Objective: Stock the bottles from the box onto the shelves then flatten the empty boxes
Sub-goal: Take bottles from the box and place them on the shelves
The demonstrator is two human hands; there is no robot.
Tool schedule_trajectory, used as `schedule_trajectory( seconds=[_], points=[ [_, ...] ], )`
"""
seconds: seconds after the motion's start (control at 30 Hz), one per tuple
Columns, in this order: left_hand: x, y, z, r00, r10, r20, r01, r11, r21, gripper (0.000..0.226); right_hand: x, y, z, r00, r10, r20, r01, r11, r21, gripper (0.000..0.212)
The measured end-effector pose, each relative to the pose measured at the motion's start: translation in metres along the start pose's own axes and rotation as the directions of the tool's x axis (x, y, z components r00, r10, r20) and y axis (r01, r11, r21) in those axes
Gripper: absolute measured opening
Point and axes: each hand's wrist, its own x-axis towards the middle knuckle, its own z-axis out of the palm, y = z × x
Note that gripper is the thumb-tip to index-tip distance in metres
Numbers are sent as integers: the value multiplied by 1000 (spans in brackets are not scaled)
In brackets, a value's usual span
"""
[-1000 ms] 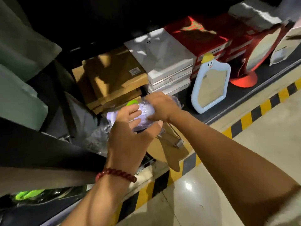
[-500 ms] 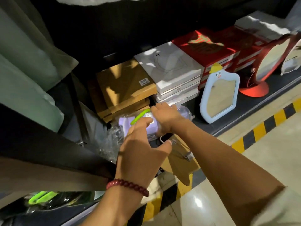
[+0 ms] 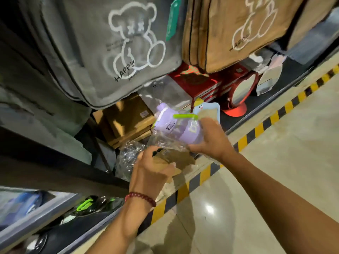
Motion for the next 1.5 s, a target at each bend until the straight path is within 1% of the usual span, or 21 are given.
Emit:
schedule_trajectory(
  seconds=[0.07,0.13,0.17,0.2,0.27,0.3,0.4,0.5,0.67,0.7,0.77,0.83,0.9,1.03,1.07,1.17,1.23,1.3,1.4,1.43,1.5],
  points=[
    [-18,33,-11,996,-68,53,75,989,-125,72,-44,-8,-24,989,144,34,-148,963,223,68],
    [-38,68,-20,983,-122,138,158,943,-294,43,-86,-22,-50,962,257,88,-270,866,421,70],
    [-47,87,-23,973,-129,193,192,911,-364,36,-105,-31,-64,951,289,108,-304,822,482,69],
    [-56,104,-26,960,-138,243,232,880,-414,38,-123,-40,-77,942,310,128,-329,784,527,68],
    [-76,132,-33,952,-97,292,233,847,-478,52,-157,-62,-105,937,310,161,-343,731,590,59],
    [-89,145,-39,950,-85,302,234,833,-502,58,-173,-74,-121,938,302,171,-342,717,608,52],
    [-128,180,-62,958,-83,275,237,770,-592,52,-215,-112,-167,947,281,156,-313,700,641,35],
    [-165,213,-93,969,-45,243,194,750,-633,72,-253,-156,-213,959,234,160,-280,695,662,39],
    [-214,251,-158,986,1,167,120,690,-714,49,-306,-216,-269,974,121,194,-224,663,715,52],
    [-223,254,-171,985,10,172,120,673,-730,45,-313,-226,-277,976,112,186,-213,651,728,49],
    [-240,257,-202,983,16,182,133,622,-772,36,-326,-244,-292,981,119,153,-194,627,755,32],
    [-257,255,-235,982,45,184,121,597,-793,36,-339,-260,-299,980,151,129,-195,625,756,23],
    [-275,249,-269,986,54,158,93,611,-786,42,-353,-276,-299,974,187,126,-217,629,747,20],
    [-311,230,-331,993,61,101,45,596,-802,58,-379,-319,-283,971,202,130,-232,650,724,44],
    [-321,223,-347,994,65,89,33,594,-804,62,-385,-332,-276,972,192,134,-228,642,732,44],
    [-351,199,-395,996,69,49,-2,595,-803,66,-397,-381,-251,979,123,164,-204,650,732,25],
    [-370,184,-423,996,85,25,-32,606,-795,61,-402,-416,-238,977,52,206,-189,656,731,18],
    [-387,171,-446,996,91,-1,-57,614,-787,56,-405,-450,-226,961,-24,274,-183,688,702,30],
    [-400,156,-471,996,78,-54,-90,603,-792,63,-408,-492,-212,894,-162,419,-165,750,641,94],
    [-403,153,-476,995,75,-71,-102,599,-794,63,-407,-502,-208,870,-204,450,-157,749,643,101],
    [-406,149,-482,992,67,-103,-122,589,-799,55,-406,-519,-203,842,-291,454,-97,746,659,89]
  ],
)
